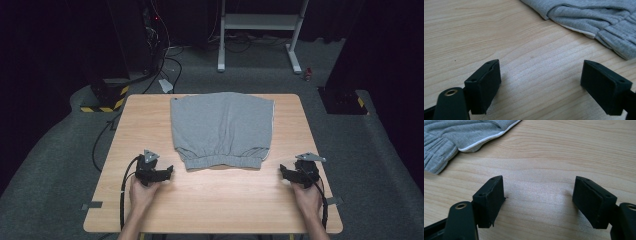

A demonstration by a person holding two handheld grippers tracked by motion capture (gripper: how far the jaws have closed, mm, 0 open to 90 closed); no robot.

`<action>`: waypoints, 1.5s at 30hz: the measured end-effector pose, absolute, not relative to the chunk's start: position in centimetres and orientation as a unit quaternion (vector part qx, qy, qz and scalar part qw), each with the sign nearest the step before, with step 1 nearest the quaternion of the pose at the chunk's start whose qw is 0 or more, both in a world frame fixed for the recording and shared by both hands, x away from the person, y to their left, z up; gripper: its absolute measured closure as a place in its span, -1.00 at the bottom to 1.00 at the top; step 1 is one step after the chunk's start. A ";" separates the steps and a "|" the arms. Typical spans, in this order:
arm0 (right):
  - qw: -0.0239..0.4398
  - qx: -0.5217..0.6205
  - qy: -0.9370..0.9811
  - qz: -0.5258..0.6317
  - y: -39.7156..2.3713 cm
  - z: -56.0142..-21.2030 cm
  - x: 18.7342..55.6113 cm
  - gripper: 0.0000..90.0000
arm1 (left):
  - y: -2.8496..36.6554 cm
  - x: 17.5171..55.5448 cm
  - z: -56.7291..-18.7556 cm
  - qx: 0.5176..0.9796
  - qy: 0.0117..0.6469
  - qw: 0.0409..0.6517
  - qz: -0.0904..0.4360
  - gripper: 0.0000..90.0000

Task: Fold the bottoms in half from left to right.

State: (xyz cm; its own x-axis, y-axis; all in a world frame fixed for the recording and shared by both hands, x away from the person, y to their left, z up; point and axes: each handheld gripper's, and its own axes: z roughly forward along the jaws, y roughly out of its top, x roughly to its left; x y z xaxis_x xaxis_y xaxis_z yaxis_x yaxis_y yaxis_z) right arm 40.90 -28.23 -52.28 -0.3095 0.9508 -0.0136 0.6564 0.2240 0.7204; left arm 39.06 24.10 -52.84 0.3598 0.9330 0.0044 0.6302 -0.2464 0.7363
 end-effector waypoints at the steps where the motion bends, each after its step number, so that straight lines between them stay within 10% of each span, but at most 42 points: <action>1: 0.235 0.539 0.746 0.313 -28.2 -52.3 40.9 -0.45 | 24.1 39.1 -52.8 0.755 0.518 0.330 0.229 -0.63; 45: 0.212 0.479 0.761 0.384 -23.1 -50.7 40.7 -0.06 | 18.9 40.0 -50.5 0.759 0.480 0.396 0.193 -0.38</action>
State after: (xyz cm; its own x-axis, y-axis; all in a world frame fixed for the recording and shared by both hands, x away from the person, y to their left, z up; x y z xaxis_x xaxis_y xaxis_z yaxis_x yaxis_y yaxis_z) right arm 40.71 -23.11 -50.72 -0.4519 0.8909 0.0454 0.5654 0.2467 0.7870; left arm 40.04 18.92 -50.50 0.4644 0.8813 -0.0874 0.5762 -0.2258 0.7855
